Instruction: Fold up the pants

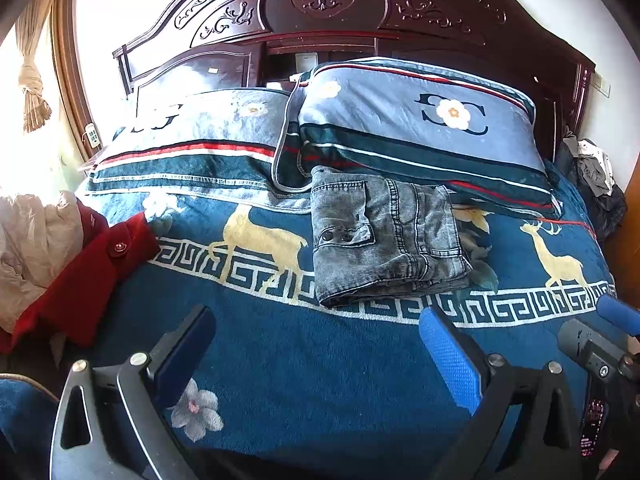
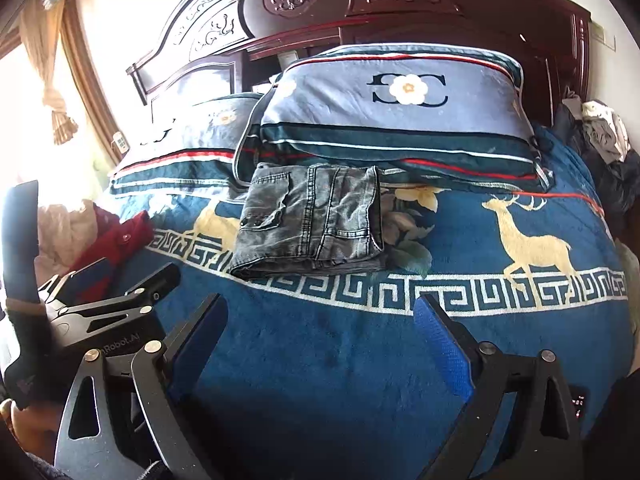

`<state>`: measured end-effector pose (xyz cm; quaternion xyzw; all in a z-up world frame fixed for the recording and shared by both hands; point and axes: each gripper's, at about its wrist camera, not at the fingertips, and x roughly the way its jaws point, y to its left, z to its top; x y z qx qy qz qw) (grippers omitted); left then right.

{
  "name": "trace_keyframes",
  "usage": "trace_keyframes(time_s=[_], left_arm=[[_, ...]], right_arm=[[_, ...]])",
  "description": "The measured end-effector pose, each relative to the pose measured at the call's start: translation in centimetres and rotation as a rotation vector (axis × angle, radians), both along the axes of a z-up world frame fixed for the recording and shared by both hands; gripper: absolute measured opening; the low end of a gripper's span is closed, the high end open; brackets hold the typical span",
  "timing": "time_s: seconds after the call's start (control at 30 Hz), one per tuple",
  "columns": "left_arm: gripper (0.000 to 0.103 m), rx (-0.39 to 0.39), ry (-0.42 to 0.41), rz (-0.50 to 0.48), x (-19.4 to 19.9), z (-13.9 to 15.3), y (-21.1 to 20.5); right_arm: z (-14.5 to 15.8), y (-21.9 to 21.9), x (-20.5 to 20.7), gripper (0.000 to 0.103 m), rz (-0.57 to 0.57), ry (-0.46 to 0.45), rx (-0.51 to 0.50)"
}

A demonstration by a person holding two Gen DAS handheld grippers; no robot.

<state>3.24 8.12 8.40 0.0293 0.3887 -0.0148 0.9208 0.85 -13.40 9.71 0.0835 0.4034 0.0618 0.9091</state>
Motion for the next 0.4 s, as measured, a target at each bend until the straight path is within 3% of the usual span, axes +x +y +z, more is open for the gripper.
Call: trace_keyframes(time_s=[0.4], left_arm=[[0.103,-0.013,0.076,-0.002,1.6,-2.6,-1.6]], right_arm=[[-1.9,-0.5,1.5,0.094,0.009,0.032,0.025]])
